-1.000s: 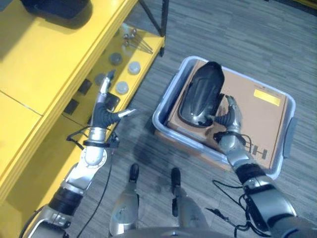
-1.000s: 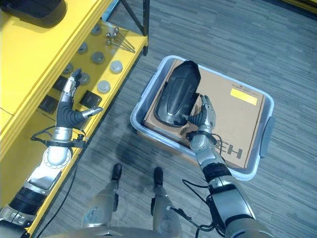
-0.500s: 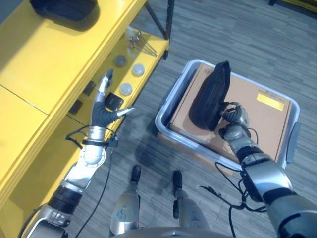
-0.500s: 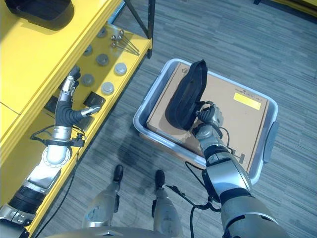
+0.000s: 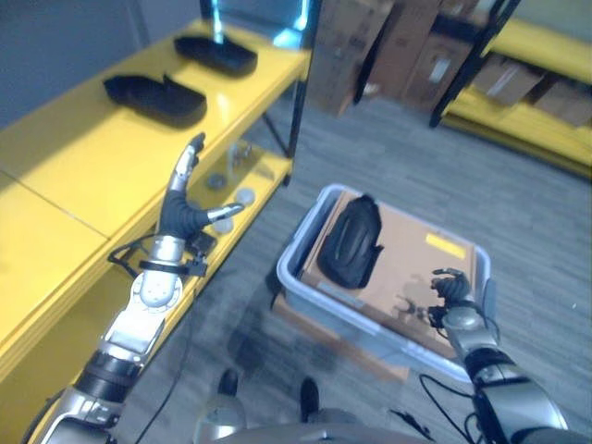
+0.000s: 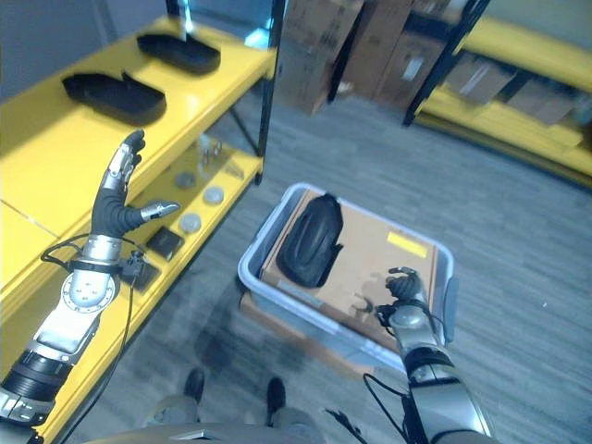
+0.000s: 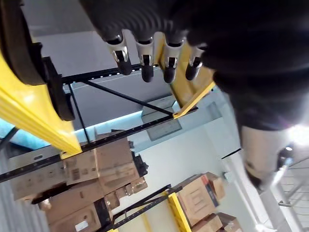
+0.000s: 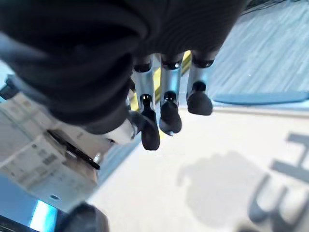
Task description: Move parts from the plastic box to the shelf.
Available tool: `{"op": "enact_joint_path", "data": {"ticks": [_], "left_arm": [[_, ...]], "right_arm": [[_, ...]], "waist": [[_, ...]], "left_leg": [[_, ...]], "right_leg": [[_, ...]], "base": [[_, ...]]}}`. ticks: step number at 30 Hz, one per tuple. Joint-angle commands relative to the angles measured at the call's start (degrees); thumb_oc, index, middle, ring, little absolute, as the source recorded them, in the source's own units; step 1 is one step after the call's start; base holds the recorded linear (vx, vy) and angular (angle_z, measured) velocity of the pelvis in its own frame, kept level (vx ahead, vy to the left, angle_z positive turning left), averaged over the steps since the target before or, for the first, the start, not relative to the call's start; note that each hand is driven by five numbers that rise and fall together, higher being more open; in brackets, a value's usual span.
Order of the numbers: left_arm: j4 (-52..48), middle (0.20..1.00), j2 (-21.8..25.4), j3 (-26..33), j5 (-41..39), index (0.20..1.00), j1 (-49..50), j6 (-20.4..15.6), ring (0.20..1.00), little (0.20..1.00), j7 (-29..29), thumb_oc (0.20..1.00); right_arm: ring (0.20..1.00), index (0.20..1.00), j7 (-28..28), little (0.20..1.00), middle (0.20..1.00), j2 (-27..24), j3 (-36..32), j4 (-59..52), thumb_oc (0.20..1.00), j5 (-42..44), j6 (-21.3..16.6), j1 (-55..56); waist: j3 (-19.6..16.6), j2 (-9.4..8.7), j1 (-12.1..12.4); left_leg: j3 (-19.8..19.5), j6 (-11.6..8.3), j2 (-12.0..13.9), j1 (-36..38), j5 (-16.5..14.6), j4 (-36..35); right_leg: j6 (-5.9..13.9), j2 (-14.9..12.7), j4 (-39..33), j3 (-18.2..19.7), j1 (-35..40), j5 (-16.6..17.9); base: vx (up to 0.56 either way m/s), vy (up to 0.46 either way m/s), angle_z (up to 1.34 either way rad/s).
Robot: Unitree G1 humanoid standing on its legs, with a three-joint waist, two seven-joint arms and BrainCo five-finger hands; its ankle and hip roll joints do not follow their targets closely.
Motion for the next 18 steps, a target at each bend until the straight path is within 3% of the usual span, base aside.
{"op": "enact_joint_path", "data": {"ticks": [1,3,4,5,18], "left_arm": [[0.4,1.000,-0.2,1.5,0.2,1.000,0.1,-0.9,1.000,1.000,-1.8,1.000],[0.5,1.000,-0.4,1.4,0.2,1.000,0.4,-0.8,1.000,1.000,-2.1,1.000],[0.6,1.000,-0.7,1.1,0.3,1.000,0.6,-0.7,1.000,1.000,-2.5,1.000],[0.6,1.000,-1.1,0.5,-0.1,1.000,1.1,-0.6,1.000,1.000,-3.6,1.000],[-2.0,1.000,0.4,-3.9,-2.1,1.000,0.3,-1.3,1.000,1.000,-6.6,1.000]], "right_arm": [[0.200,0.200,-0.9,0.200,0.200,-4.7,0.0,-5.0,0.200,-3.4,-2.1,0.2],[0.200,0.200,-0.8,0.200,0.200,-4.8,-0.2,-6.7,0.200,-3.9,-2.4,0.7],[0.247,0.247,-0.6,0.247,0.247,-4.7,-0.1,-8.2,0.247,-4.4,-2.7,0.9],[1.000,1.000,-0.2,1.000,1.000,-4.1,0.5,-10.1,1.000,-5.5,-2.8,1.3],[1.000,1.000,-2.5,1.000,1.000,-0.5,5.3,-6.8,1.000,-6.4,-3.3,-6.1]], "waist": [[-3.7,-0.15,1.0],[-4.0,-0.09,1.1],[-4.3,-0.09,0.9],[-4.6,0.00,0.9],[-2.2,1.97,2.7]], "left_leg": [[3.0,1.47,-0.5,3.1,-14.2,8.3],[3.3,1.51,-0.4,3.7,-14.2,8.0],[3.7,1.53,-0.3,4.0,-14.3,7.9],[4.0,1.57,-0.1,4.7,-14.3,7.6],[2.3,1.49,0.1,1.3,-13.3,6.7]], "right_leg": [[4.55,-0.7,8.5,3.6,-3.0,-9.2],[4.51,-0.6,8.4,3.9,-2.7,-9.2],[4.47,-0.6,8.4,4.0,-2.6,-9.3],[4.37,-0.4,8.3,4.4,-2.1,-9.3],[3.95,-0.5,6.6,3.5,-4.0,-9.1]], "base": [[0.05,-0.013,-0.19],[0.00,-0.010,-0.30],[0.03,-0.007,-0.21],[0.06,0.002,-0.09],[0.00,-0.002,-0.01]]}}
